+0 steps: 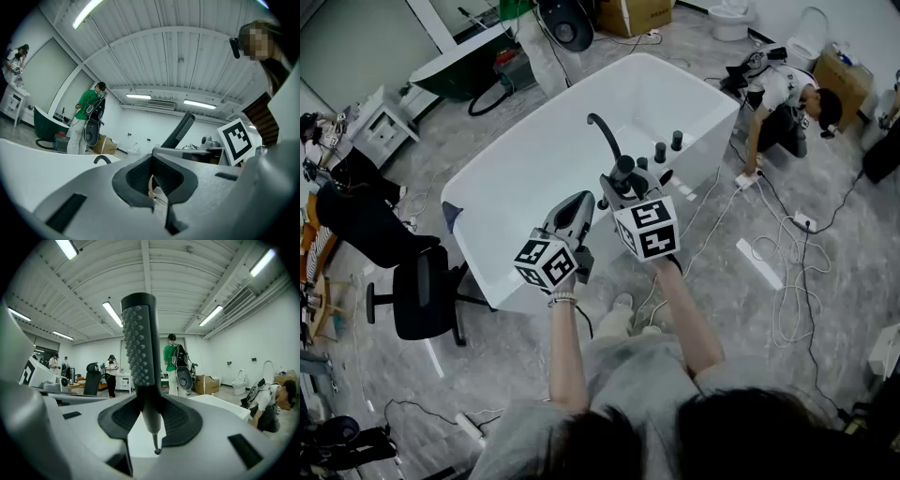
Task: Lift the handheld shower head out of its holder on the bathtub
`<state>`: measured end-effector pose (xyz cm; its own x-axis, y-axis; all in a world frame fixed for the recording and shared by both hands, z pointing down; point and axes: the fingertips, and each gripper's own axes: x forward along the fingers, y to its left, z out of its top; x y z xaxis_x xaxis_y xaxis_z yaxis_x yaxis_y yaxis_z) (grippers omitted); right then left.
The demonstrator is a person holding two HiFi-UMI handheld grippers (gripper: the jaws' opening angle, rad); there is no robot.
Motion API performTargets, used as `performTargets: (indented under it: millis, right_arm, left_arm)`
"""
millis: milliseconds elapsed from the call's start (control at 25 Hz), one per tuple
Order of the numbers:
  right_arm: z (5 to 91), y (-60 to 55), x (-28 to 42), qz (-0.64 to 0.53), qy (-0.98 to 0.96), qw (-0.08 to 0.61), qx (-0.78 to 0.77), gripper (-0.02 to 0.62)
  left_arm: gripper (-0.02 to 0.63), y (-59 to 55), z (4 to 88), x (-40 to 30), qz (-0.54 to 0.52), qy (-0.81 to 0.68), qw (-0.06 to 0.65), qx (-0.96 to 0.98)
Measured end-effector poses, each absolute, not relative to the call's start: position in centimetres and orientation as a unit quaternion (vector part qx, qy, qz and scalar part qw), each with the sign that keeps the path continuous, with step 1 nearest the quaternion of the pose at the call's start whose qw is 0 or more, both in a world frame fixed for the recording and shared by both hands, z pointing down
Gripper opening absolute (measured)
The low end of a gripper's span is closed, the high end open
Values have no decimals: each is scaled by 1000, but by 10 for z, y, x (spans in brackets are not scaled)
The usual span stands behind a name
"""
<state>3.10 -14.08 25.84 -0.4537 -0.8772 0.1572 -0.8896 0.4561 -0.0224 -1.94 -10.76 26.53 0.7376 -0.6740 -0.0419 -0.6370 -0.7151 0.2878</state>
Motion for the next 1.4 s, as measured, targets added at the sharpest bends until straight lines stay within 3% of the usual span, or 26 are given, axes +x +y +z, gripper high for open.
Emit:
performTargets:
  millis: [1400]
  right_arm:
    - [236, -103, 20, 29, -852, 46, 521, 133]
  left_arm:
    - [5, -73, 246, -28, -85, -358, 103, 924]
